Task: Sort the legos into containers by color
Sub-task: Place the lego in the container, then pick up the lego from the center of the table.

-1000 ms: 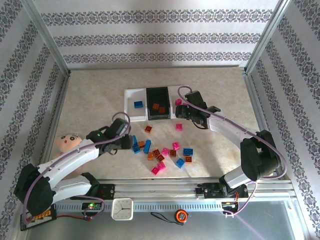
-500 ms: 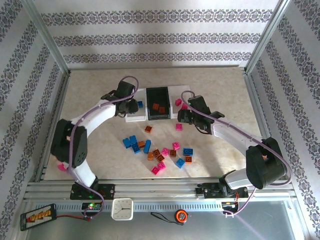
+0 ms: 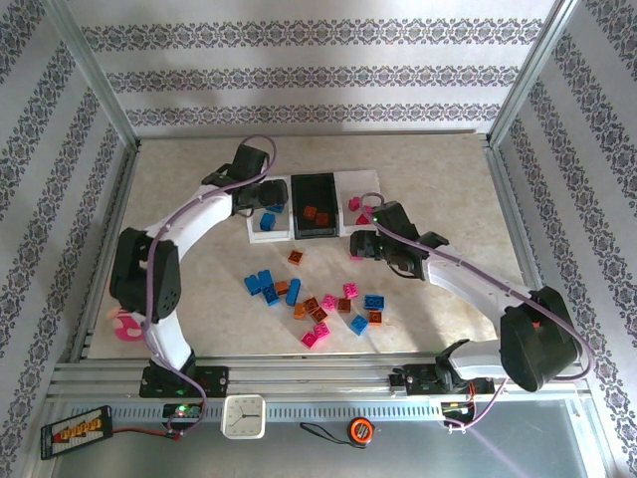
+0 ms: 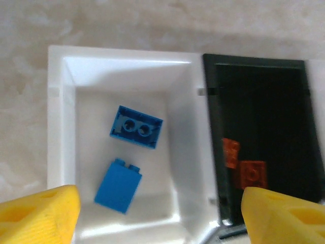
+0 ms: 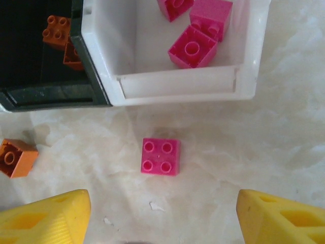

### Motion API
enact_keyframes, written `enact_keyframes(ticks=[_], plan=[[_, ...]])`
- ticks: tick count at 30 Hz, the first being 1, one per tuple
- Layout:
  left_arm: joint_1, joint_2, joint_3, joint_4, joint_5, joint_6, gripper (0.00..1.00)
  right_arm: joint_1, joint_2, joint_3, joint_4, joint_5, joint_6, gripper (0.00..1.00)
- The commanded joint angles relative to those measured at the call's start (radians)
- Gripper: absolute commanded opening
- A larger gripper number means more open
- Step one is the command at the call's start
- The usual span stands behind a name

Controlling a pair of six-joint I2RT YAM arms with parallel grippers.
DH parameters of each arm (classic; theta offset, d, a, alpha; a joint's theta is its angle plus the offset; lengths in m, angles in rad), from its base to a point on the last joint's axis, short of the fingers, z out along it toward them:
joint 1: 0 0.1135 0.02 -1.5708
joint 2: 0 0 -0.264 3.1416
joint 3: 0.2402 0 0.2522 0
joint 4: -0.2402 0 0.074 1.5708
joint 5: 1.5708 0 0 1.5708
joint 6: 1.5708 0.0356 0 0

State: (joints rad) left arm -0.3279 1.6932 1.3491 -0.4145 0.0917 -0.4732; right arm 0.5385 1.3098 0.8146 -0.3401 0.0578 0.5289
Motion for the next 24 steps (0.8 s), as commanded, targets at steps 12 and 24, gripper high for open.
enact_keyframes(ticks=[12, 24], plan=[[-0.047, -0.658, -0.699, 0.325, 0.146, -0.225, 1.00, 0.063, 0.083, -0.014, 0.033, 0.013, 0.039, 0.76], [-0.047, -0.886, -0.861, 0.200, 0.063, -0.223, 1.00, 0.016, 0.391, 0.179, 0.046, 0.049, -0.012, 0.58]])
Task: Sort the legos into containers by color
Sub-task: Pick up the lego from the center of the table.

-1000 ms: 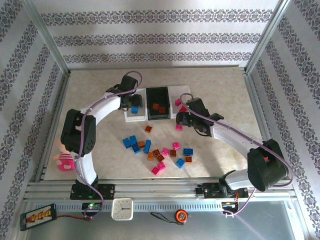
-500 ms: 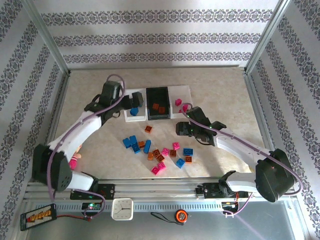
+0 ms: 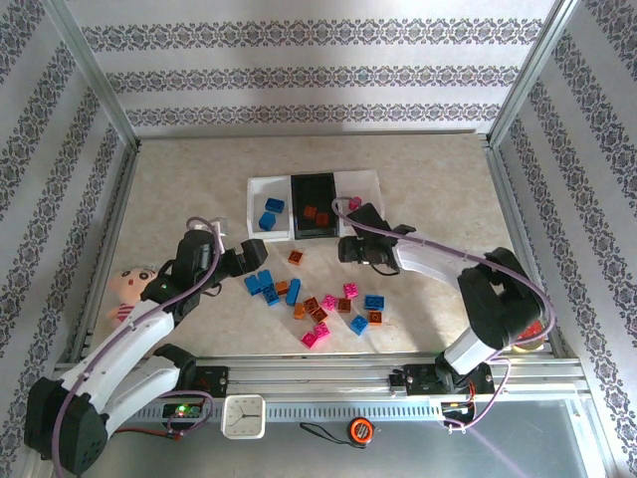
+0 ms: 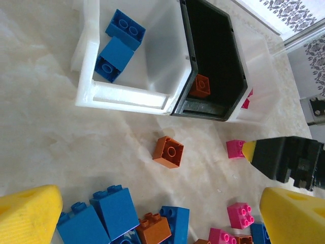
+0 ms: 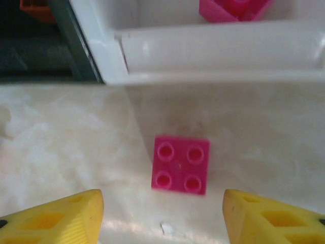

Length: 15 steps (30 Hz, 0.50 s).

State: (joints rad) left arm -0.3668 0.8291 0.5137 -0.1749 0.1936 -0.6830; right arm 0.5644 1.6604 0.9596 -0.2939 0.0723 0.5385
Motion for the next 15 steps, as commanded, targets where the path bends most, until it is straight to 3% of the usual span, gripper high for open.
enact_keyframes(ticks=[1, 7, 15], plan=[[-0.008, -0.027, -0.032, -0.046, -0.046, -0.013, 1.00, -0.012, 0.057, 0.042, -0.010, 0.038, -0.022, 0.57], [-0.008, -0.056, -0.051, -0.071, -0.075, -0.010, 1.00, -0.013, 0.120, 0.063, -0.031, 0.046, -0.021, 0.50], [-0.008, -0.069, -0.053, -0.098, -0.092, -0.002, 1.00, -0.005, 0.045, 0.049, -0.019, 0.013, -0.050, 0.27]])
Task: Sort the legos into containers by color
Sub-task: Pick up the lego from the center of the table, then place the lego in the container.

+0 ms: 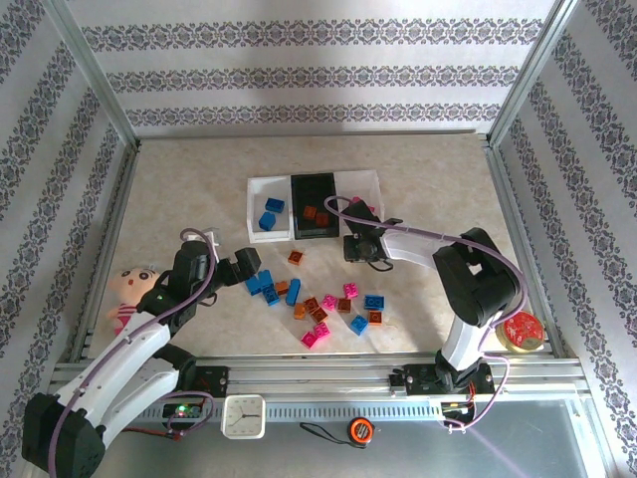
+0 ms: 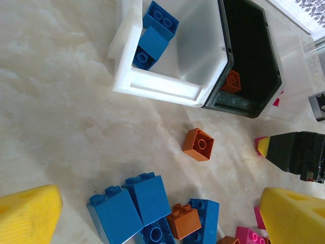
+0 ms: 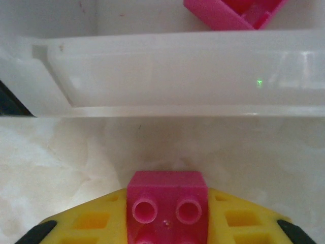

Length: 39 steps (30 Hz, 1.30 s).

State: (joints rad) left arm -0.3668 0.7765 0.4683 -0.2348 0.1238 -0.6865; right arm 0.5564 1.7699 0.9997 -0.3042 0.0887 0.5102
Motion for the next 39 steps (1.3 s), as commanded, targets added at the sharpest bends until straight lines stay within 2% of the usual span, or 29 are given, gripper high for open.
enact_keyframes(ticks=[1, 6, 9, 25, 27, 33, 39], plan=[[-0.009, -0.018, -0.006, -0.041, -0.023, 0.003, 1.00, 0.005, -0.092, 0.005, -0.009, -0.006, -0.024, 0.26], [-0.008, -0.032, -0.007, -0.059, -0.040, 0.004, 0.99, 0.005, -0.252, 0.034, -0.035, -0.012, -0.057, 0.24], [-0.009, -0.033, -0.007, -0.065, -0.047, 0.003, 0.99, -0.009, -0.273, 0.094, -0.050, 0.004, -0.078, 0.25], [-0.008, -0.081, -0.031, -0.106, -0.053, -0.021, 0.99, -0.117, 0.110, 0.418, -0.083, 0.053, -0.069, 0.31], [-0.008, -0.084, -0.033, -0.111, -0.052, -0.025, 1.00, -0.121, 0.134, 0.439, -0.089, 0.051, -0.067, 0.35], [-0.008, -0.085, -0.027, -0.124, -0.053, -0.019, 1.00, -0.124, 0.110, 0.443, -0.102, 0.049, -0.077, 0.63], [-0.008, -0.086, -0.019, -0.123, -0.065, -0.013, 0.99, -0.106, -0.040, 0.323, -0.114, 0.040, -0.068, 0.73]])
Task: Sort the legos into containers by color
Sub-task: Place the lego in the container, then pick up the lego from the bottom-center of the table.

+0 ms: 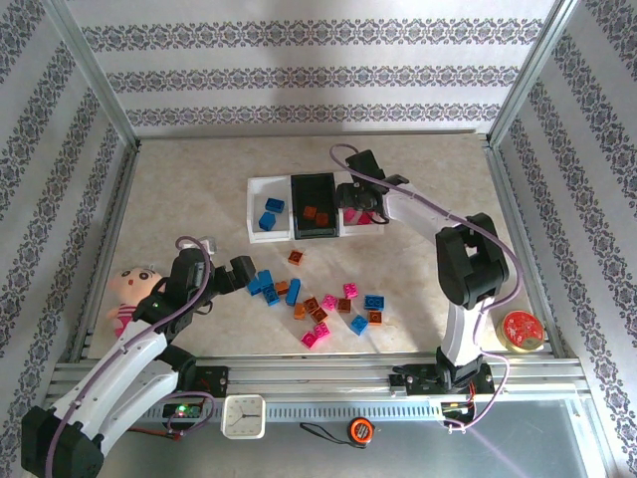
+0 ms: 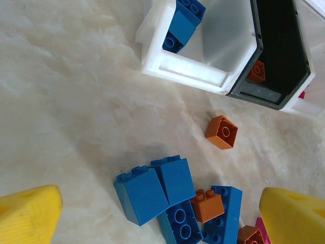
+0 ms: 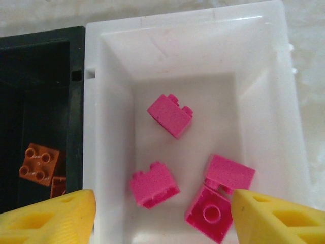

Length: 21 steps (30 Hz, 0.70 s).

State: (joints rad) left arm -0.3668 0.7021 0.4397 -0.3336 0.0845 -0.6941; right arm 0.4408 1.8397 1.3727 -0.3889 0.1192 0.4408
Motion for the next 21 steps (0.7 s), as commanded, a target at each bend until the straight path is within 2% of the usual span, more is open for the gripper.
enact_keyframes(ticks=[1, 11, 18, 19, 21], plan=[[-0.008, -0.012, 0.009, -0.023, -0.025, -0.005, 1.00, 0.015, -0.137, -0.083, -0.033, 0.008, 0.005, 0.73], [-0.007, -0.012, -0.021, 0.010, -0.017, -0.013, 1.00, 0.126, -0.459, -0.480, -0.161, -0.030, 0.094, 0.77], [-0.006, -0.012, -0.046, 0.033, -0.018, -0.013, 0.99, 0.221, -0.569, -0.649, -0.259, -0.080, 0.233, 0.79], [-0.006, -0.012, -0.048, 0.034, -0.018, -0.013, 0.99, 0.230, -0.577, -0.668, -0.255, -0.087, 0.249, 0.84], [-0.007, -0.012, -0.054, 0.036, -0.020, -0.013, 0.99, 0.245, -0.577, -0.693, -0.238, -0.095, 0.290, 0.87]])
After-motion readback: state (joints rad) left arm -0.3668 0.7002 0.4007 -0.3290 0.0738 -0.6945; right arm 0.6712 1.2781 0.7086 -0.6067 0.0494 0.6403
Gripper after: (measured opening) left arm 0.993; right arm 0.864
